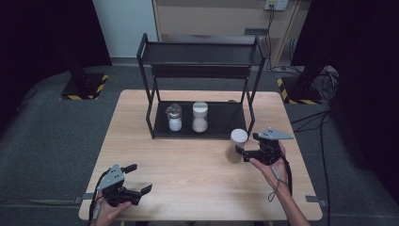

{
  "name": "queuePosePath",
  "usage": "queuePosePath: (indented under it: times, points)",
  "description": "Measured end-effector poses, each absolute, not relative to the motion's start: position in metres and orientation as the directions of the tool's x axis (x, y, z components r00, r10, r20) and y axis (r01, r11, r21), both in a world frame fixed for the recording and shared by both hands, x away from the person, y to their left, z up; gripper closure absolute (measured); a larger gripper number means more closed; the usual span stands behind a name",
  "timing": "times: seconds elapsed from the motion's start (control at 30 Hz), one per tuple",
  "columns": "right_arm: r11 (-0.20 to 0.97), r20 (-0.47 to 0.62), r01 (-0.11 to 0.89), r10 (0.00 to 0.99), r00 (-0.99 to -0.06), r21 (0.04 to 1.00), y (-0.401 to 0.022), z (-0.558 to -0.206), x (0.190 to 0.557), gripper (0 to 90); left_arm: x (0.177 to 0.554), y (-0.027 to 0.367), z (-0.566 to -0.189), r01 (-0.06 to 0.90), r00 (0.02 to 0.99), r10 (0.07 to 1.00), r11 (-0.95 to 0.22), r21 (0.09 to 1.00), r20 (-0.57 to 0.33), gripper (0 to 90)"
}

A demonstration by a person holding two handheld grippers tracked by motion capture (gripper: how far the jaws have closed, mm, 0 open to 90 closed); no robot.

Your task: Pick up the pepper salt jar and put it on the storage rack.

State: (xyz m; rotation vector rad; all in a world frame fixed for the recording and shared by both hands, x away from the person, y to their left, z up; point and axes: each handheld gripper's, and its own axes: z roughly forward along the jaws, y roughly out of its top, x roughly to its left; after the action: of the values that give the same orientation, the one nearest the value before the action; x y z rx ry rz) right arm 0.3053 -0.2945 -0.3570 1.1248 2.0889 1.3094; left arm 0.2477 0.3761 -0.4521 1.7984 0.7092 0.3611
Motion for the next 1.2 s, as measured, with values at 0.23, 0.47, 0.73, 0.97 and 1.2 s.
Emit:
queuePosePath:
  times: [0.23, 0.47, 0.73, 0.97, 1.2]
  points:
    - [0.236, 0.056, 0.415, 0.813, -0.580, 0.879, -0.288, -0.362, 0.316, 9.4, 0.248, 0.376, -0.452, 0.288, 0.773, 0.627, -0.206, 0.935, -0.100, 0.1]
    - [0.240, 0.056, 0.419, 0.812, -0.581, 0.876, -0.282, -0.367, 0.326, 13.5, 0.248, 0.376, -0.452, 0.288, 0.773, 0.627, -0.205, 0.936, -0.100, 0.1]
    - [0.258, 0.038, 0.420, 0.814, -0.579, 0.870, -0.276, -0.371, 0.333, 20.8, 0.248, 0.376, -0.452, 0.288, 0.773, 0.627, -0.205, 0.936, -0.100, 0.1]
    - [0.277, 0.002, 0.392, 0.814, -0.581, 0.877, -0.271, -0.375, 0.331, 33.2, 0.248, 0.376, -0.452, 0.288, 0.772, 0.627, -0.205, 0.935, -0.100, 0.1]
    - [0.283, -0.003, 0.399, 0.820, -0.573, 0.872, -0.267, -0.372, 0.330, 33.5, 0.248, 0.376, -0.452, 0.288, 0.773, 0.627, -0.204, 0.936, -0.101, 0.1]
